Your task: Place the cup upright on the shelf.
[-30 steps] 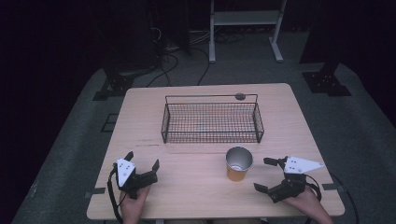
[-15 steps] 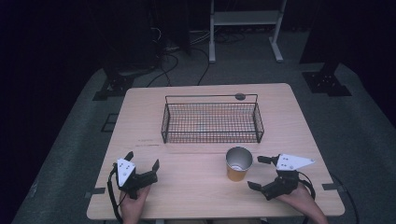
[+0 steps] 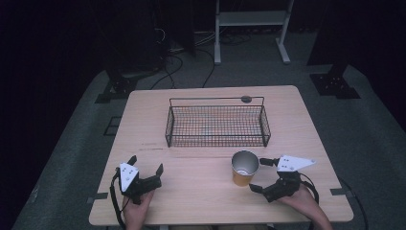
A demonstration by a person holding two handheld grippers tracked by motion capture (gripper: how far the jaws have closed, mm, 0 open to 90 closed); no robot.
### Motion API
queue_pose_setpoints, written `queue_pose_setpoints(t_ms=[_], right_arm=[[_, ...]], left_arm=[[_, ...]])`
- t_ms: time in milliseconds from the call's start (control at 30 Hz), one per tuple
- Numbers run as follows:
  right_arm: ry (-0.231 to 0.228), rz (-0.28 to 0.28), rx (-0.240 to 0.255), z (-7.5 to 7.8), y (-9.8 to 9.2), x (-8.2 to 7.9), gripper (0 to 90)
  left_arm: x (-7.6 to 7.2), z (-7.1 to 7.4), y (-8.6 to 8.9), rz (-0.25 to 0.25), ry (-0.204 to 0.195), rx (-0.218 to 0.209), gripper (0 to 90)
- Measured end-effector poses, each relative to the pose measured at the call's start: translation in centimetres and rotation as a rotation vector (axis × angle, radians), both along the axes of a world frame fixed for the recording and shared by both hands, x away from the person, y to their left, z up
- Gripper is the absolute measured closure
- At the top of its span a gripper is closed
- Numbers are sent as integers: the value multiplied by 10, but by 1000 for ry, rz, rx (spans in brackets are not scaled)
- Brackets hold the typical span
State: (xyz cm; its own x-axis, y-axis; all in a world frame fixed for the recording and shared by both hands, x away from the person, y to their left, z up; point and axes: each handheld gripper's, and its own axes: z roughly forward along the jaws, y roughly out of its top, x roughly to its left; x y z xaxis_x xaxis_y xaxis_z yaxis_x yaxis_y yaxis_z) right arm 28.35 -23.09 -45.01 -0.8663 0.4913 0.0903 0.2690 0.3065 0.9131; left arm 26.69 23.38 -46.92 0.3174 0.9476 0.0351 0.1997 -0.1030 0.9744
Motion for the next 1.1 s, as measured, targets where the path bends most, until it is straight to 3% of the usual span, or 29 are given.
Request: queue_pose_setpoints(t_ms=[733, 1100], right_arm=[[12, -28, -10, -6, 19, 17, 0], [0, -17, -23, -1, 31, 24, 0]], left_arm=[[0, 0, 0, -1, 3, 0, 0], [0, 0, 0, 0, -2, -1, 0]])
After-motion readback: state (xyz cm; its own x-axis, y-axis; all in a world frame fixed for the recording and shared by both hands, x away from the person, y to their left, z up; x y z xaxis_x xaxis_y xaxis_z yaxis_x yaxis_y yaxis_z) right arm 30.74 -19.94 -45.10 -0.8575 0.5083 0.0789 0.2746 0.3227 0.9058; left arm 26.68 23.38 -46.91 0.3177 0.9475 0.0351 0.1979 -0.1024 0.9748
